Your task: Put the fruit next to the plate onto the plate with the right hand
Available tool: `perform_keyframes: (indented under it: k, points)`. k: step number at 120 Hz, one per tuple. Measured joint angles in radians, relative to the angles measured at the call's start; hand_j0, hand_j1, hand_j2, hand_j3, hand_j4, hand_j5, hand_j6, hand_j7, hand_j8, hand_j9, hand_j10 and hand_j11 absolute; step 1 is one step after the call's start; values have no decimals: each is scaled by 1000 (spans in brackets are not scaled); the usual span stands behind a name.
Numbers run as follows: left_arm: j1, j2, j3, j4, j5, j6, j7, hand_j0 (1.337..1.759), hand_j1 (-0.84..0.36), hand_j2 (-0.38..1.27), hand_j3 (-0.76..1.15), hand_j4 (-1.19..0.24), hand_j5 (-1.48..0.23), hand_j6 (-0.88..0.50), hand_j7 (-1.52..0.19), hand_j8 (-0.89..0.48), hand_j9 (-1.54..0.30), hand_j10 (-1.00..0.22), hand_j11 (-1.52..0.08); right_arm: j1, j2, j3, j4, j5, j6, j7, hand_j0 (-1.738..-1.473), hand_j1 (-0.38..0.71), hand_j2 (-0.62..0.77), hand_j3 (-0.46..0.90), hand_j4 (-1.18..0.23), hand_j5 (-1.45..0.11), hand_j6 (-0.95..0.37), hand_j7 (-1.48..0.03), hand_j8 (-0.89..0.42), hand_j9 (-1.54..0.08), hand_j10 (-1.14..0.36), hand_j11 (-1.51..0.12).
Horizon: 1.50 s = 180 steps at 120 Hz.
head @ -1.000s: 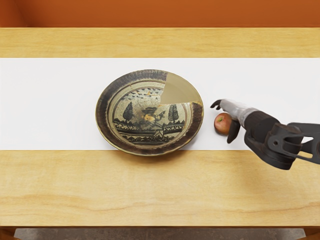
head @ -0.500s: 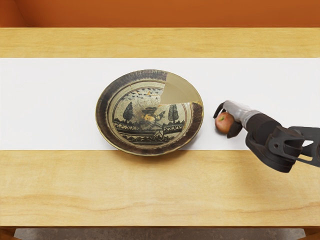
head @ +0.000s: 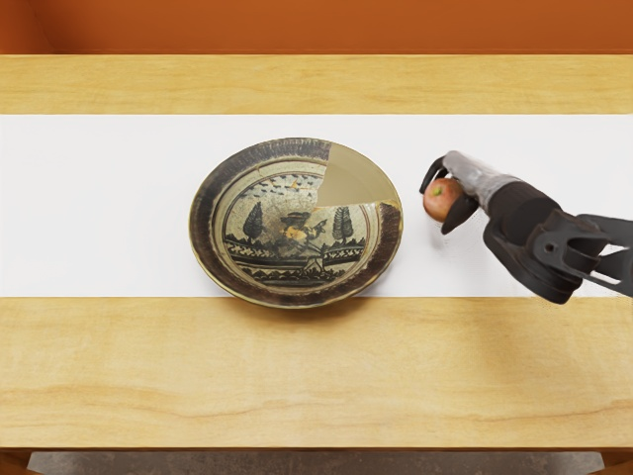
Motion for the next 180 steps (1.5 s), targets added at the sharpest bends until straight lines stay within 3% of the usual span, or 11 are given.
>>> perform_keyframes:
  k: [26,40,75,81,98,127,132,142,153,167,180]
  points:
    - [0,0,0,0,0,0,0,1658,349,0,0,0,0,-1,0,0,0,0,0,48,11,109,34,6,8,-1,-1650,202,208,0,-582,-929,-331,-931,-324,-938,-469,-966]
    - [0,0,0,0,0,0,0,1658,349,0,0,0,0,-1,0,-1,0,0,0,65,76,131,45,13,12,0,-1650,184,169,0,-600,-922,-358,-927,-331,-930,-479,-960]
    - [0,0,0,0,0,0,0,1658,349,0,0,0,0,-1,0,0,0,0,0,73,224,150,51,19,15,0,-1652,209,312,1,-648,-940,-367,-920,-335,-940,-483,-971]
    - [0,0,0,0,0,0,0,1658,349,0,0,0,0,-1,0,0,0,0,0,70,247,151,51,21,15,1,-1652,172,235,1,-659,-945,-380,-919,-345,-942,-495,-971]
    - [0,0,0,0,0,0,0,1658,349,0,0,0,0,0,0,0,0,0,0,38,279,146,47,23,15,2,-1654,215,344,1,-640,-959,-364,-916,-326,-953,-485,-973]
    - [0,0,0,0,0,0,0,1658,349,0,0,0,0,0,0,0,0,0,0,-31,290,139,43,9,14,2,-1654,179,248,0,-655,-956,-380,-912,-343,-947,-496,-964]
    - [0,0,0,0,0,0,0,1658,349,0,0,0,0,0,0,0,0,0,0,-37,291,139,42,7,13,2,-1655,160,219,0,-662,-898,-382,-861,-346,-891,-506,-909]
    - [0,0,0,0,0,0,0,1658,349,0,0,0,0,0,0,0,0,0,0,-44,292,142,40,8,11,1,-1656,-11,147,0,-440,-597,-254,-572,-230,-592,-337,-604]
    - [0,0,0,0,0,0,0,1658,349,0,0,0,0,0,0,0,0,0,0,-46,292,148,41,12,12,1,-1657,-134,94,0,-281,-381,-163,-365,-147,-378,-215,-386]
    - [0,0,0,0,0,0,0,1658,349,0,0,0,0,0,0,0,0,0,0,-38,260,221,60,87,63,1,-1657,-228,54,0,-159,-215,-93,-206,-84,-214,-122,-218]
    - [0,0,0,0,0,0,0,1658,349,0,0,0,0,0,0,0,0,0,0,-38,167,373,80,238,263,1,-1658,-278,32,0,-95,-127,-56,-121,-50,-126,-72,-128]
